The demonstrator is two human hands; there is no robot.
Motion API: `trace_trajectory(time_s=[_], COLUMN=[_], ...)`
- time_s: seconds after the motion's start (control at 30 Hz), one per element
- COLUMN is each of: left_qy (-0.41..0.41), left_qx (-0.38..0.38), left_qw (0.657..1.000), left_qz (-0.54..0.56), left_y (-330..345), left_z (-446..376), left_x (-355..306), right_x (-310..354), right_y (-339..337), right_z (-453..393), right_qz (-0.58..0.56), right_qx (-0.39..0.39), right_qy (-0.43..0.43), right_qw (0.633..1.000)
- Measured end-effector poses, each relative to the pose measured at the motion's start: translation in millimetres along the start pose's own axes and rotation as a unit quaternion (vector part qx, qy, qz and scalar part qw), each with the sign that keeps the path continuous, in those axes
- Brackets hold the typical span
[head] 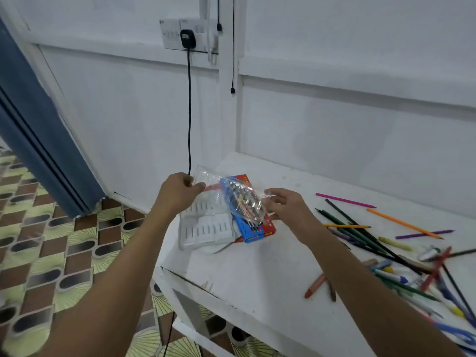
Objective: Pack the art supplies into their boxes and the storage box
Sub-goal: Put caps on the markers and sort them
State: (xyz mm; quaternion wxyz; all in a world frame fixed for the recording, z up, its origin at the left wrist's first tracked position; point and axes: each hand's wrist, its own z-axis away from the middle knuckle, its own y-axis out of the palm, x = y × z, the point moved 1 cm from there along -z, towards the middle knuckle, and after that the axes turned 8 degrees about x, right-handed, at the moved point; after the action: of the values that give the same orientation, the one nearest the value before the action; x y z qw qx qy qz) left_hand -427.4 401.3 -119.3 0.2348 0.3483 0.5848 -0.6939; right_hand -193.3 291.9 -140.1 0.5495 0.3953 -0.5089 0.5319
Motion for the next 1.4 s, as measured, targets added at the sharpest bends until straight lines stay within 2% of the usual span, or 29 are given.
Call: trace_trajectory(time_s=[0.1,0.2,0.27,0.33,0.4,0.43,0.5,0.57,0.6,0.67,0.73,0.83,0.9,0.97,1.03,1.13,1.2,1.27,1.3,1.4], left_qy=[0.043,0.062,0.056,0.064,0.118,0.154,0.215,0.238,0.248,0.279,0.302,0.252,0.184,0.145,0.127,0.098,0.085,0.078,0.079,0.119], left_qx=[0.041,0.133,0.156,0.138,0.115,0.131,0.219,0.324,0.352,0.361,0.331,0.316,0.332,0.344,0.35,0.353,0.361,0.357,0.346,0.288], left_qw=[0.981,0.958,0.96,0.981,0.986,0.979,0.951,0.914,0.9,0.885,0.887,0.895,0.887,0.87,0.858,0.849,0.839,0.845,0.861,0.936], left_qz=[0.185,0.247,0.225,0.122,0.008,-0.006,0.012,0.045,0.064,0.088,0.112,0.186,0.263,0.322,0.354,0.381,0.398,0.391,0.365,0.165], left_y=[-7,7,31,62,93,107,130,147,154,166,175,179,175,169,165,164,164,165,167,176], left_z=[23,42,47,52,63,71,89,108,115,123,123,124,126,126,124,123,126,132,136,148], left_x=[-19,-36,-45,-56,-73,-84,-110,-135,-144,-156,-159,-158,-157,-155,-151,-146,-145,-140,-134,-99], right_x=[8,6,1,-2,-3,-2,1,5,7,12,15,10,3,-4,-12,-23,-30,-33,-36,-54], right_y=[-26,-53,-71,-85,-97,-100,-103,-105,-105,-105,-105,-112,-121,-130,-138,-148,-154,-153,-150,-133], right_z=[22,50,69,90,109,118,134,146,151,159,166,177,187,197,204,208,211,218,224,245], right_qz=[-0.06,-0.129,-0.211,-0.259,-0.267,-0.265,-0.262,-0.261,-0.26,-0.255,-0.243,-0.177,-0.081,0.038,0.12,0.129,0.097,0.047,0.038,0.046], right_qx=[-0.016,-0.035,-0.053,-0.089,-0.139,-0.159,-0.177,-0.172,-0.16,-0.129,-0.112,-0.154,-0.246,-0.361,-0.427,-0.426,-0.407,-0.366,-0.351,-0.336], right_qy=[-0.047,-0.052,-0.052,-0.052,-0.059,-0.066,-0.082,-0.098,-0.102,-0.098,-0.095,-0.108,-0.123,-0.108,-0.058,0.01,0.033,0.023,0.013,0.035], right_qw=[0.997,0.99,0.975,0.96,0.952,0.949,0.945,0.945,0.947,0.953,0.959,0.966,0.958,0.926,0.895,0.895,0.908,0.929,0.936,0.94])
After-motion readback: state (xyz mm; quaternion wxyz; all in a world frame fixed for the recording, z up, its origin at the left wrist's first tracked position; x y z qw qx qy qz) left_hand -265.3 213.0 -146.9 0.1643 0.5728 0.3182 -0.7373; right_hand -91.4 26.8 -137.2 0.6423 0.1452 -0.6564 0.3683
